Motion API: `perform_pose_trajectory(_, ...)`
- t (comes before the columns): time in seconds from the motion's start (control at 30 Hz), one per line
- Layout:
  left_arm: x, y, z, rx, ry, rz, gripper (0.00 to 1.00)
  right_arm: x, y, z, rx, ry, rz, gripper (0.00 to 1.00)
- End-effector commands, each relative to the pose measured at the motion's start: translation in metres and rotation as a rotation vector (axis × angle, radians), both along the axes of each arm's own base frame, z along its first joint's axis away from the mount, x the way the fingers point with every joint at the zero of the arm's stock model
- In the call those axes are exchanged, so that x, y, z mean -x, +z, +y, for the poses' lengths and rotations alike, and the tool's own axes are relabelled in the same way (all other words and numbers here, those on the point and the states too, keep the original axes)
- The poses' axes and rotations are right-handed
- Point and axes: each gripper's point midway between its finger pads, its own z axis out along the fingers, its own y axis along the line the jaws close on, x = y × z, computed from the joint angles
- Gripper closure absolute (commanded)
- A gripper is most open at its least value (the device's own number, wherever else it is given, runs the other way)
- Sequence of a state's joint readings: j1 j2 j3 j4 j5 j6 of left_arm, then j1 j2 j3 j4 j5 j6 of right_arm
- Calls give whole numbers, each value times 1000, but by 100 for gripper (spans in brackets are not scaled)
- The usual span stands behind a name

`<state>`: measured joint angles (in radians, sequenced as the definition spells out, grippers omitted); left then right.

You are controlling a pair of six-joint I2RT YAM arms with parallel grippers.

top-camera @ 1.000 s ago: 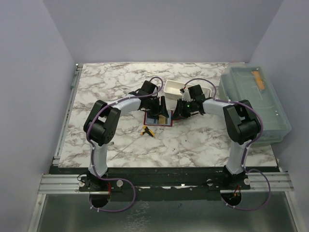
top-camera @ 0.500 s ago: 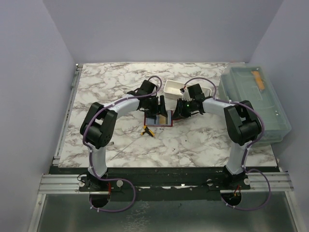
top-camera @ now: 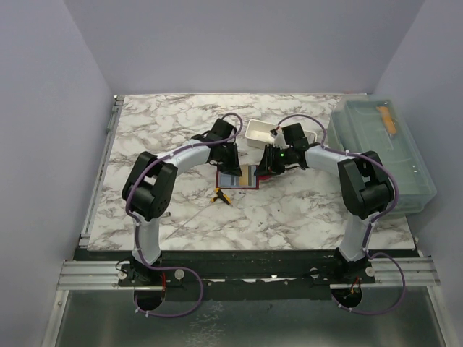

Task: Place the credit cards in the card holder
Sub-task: Insert the credit card into the card holder.

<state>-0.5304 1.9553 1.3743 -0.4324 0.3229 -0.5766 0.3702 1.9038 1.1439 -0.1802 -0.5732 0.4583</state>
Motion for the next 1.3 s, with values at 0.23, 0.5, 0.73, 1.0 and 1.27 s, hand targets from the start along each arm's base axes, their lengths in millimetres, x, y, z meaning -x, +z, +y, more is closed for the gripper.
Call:
perform_pose_trajectory(0.23,-1,-38,21,-126,34,14,91,-2,5,15,-105,31,12,67)
perform_pose_trajectory(0.5,3,-52,26,-141,46,45,92,-1,-3,16,-103,35,29,63)
perform_pose_trajectory(0.73,6,-56,26,-138,44,59,93,0,-5,19,-123,43,38,63)
perform_pose_trajectory(1.0,6,-54,23,-123,39,57,94,0,-2,25,-161,55,46,63)
perform_pose_trajectory(1.27,6,-52,20,-108,34,60,94,-2,-1,28,-182,48,55,62)
